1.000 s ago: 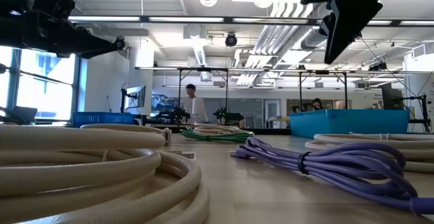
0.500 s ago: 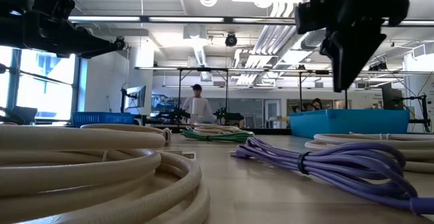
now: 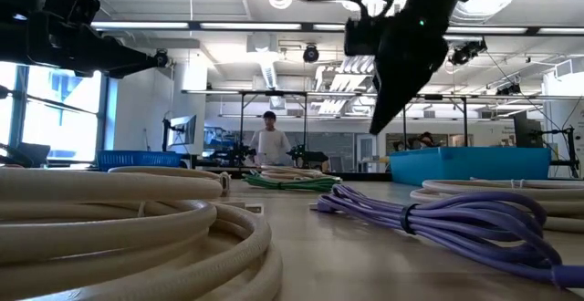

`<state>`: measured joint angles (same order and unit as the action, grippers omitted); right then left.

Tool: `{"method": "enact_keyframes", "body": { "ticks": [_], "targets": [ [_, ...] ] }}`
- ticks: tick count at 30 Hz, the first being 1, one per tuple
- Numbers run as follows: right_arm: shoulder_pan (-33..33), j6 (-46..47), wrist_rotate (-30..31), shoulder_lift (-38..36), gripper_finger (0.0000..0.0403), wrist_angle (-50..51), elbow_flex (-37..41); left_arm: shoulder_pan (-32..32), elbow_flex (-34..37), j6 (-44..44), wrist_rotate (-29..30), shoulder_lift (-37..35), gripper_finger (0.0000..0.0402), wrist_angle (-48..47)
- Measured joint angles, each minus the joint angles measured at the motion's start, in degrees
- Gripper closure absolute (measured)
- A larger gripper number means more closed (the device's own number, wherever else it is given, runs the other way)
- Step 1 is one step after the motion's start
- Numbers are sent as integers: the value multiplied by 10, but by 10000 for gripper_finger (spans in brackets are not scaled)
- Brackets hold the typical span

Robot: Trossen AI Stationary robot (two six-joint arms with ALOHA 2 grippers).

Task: Pick & Place USB Port
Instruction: Put the pink USB cable into the left blue bin

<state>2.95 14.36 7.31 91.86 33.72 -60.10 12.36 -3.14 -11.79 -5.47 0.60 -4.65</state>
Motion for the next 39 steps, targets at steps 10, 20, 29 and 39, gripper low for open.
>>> {"method": "enact_keyframes", "body": {
  "ticks": [10, 20, 29, 39],
  "targets": [
    [-18, 169, -46, -4, 233, 304, 0, 0, 0, -19, 0, 0, 202, -1],
    [-2, 245, -92, -4, 233, 331, 0, 0, 0, -11, -13, 4, 202, -6],
    [30, 286, -83, -5, 234, 313, 60, 0, 0, 11, -26, 4, 202, -6],
    [30, 286, -109, -6, 235, 206, 171, 0, 0, 12, -26, 4, 202, -6]
  ]
}}
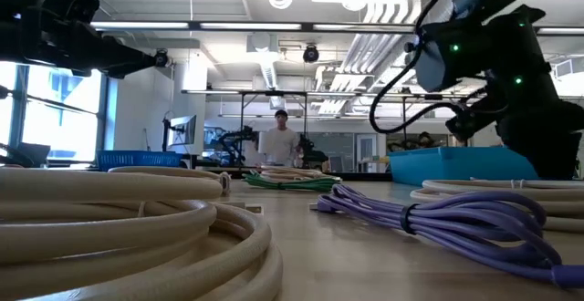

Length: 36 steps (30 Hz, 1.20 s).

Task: Pick & Place USB Port
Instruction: Put the pink USB cable into the left blue bin

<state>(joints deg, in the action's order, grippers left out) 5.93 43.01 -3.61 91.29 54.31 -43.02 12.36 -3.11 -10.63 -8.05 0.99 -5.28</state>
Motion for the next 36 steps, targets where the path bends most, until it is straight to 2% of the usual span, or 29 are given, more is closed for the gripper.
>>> {"method": "enact_keyframes", "body": {
  "ticks": [4, 7, 10, 13, 14, 16, 20, 25, 29, 33, 36],
  "targets": [
    [-8, -8, -13, -6, 239, -47, 35, 0, 0, 0, 0, 0, 202, 0],
    [-14, -6, -13, -6, 260, -47, 37, 0, 0, -6, 0, 0, 202, 0],
    [-13, -24, -1, -2, 308, -40, 25, 0, 0, -17, 9, 0, 202, -1],
    [-13, -62, 6, 0, 376, -35, 7, 0, 0, -18, 10, 0, 202, -2],
    [-13, -71, 9, 1, 385, -33, 2, 0, 0, -18, 10, 0, 202, -2],
    [-6, -70, 43, 2, 384, -26, -9, 0, 0, -18, 11, 0, 202, -2],
    [11, -63, 157, 3, 394, 20, -49, 0, 0, -20, 11, 0, 202, -2],
    [43, -41, 164, 3, 395, 89, -123, 0, 0, -26, 11, 0, 202, -2],
    [75, -56, 213, 2, 395, 94, -197, 0, 0, 15, 1, 0, 202, 6],
    [104, -107, 281, 2, 395, 47, -270, 0, 4, 72, -30, 0, 202, 47],
    [124, -184, 325, 1, 395, -42, -304, 0, 5, 110, -32, 0, 202, 90]
  ]
}}
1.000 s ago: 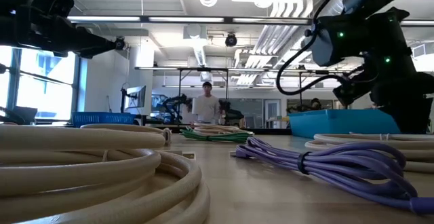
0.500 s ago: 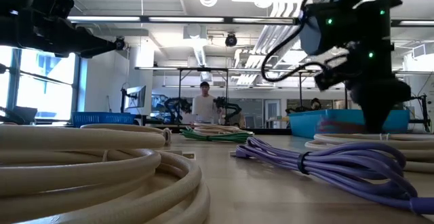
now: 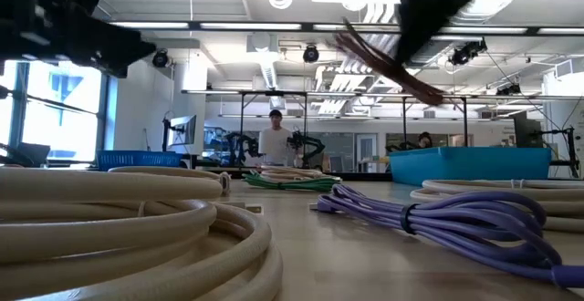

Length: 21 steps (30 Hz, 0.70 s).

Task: Pick & Place USB Port
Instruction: Put the pink USB cable into the left blue bin

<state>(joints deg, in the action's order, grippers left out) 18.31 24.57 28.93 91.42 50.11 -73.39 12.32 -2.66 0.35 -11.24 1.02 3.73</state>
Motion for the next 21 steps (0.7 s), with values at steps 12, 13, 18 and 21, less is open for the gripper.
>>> {"method": "enact_keyframes", "body": {
  "ticks": [12, 13, 18, 21],
  "targets": [
    [12, -259, -26, 0, 395, -373, 32, -131, 14, 23, 53, 78, 202, 251],
    [11, -261, -28, 0, 395, -377, 35, -149, 14, 15, 67, 93, 202, 266],
    [3, -261, -36, 1, 395, -384, 40, -223, -12, -26, 121, 191, 202, 278],
    [3, -264, -50, 1, 394, -401, 40, -257, -46, -44, 132, 262, 202, 312]
  ]
}}
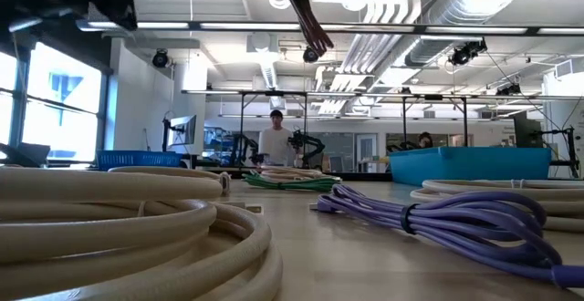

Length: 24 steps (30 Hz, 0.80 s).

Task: Pick & Place USB Port
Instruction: Put the pink USB cable into the left blue bin

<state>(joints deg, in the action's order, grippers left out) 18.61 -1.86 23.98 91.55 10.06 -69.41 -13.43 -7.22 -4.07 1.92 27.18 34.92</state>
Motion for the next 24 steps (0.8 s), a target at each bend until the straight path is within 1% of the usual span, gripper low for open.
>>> {"method": "enact_keyframes", "body": {
  "ticks": [3, 6, 11, 14, 16, 19, 24],
  "targets": [
    [4, -10, -14, 0, 392, -20, 0, -24, -38, -25, 15, 75, 202, 6],
    [14, -36, -34, 0, 396, -35, 0, -36, -77, -49, 17, 144, 202, 11],
    [31, -46, -39, 0, 395, -58, 0, -36, -137, -44, 15, 261, 202, 22],
    [38, -46, -39, 0, 395, -58, 0, -36, -179, -30, 13, 333, 202, 47],
    [41, -46, -38, 0, 395, -58, 0, -35, -207, -33, 3, 378, 202, 51],
    [43, -47, -38, 0, 395, -58, 0, -35, -253, -64, -23, 438, 202, 51],
    [43, -47, -45, 0, 395, -57, 0, -35, -310, -86, -80, 498, 202, 52]
  ]
}}
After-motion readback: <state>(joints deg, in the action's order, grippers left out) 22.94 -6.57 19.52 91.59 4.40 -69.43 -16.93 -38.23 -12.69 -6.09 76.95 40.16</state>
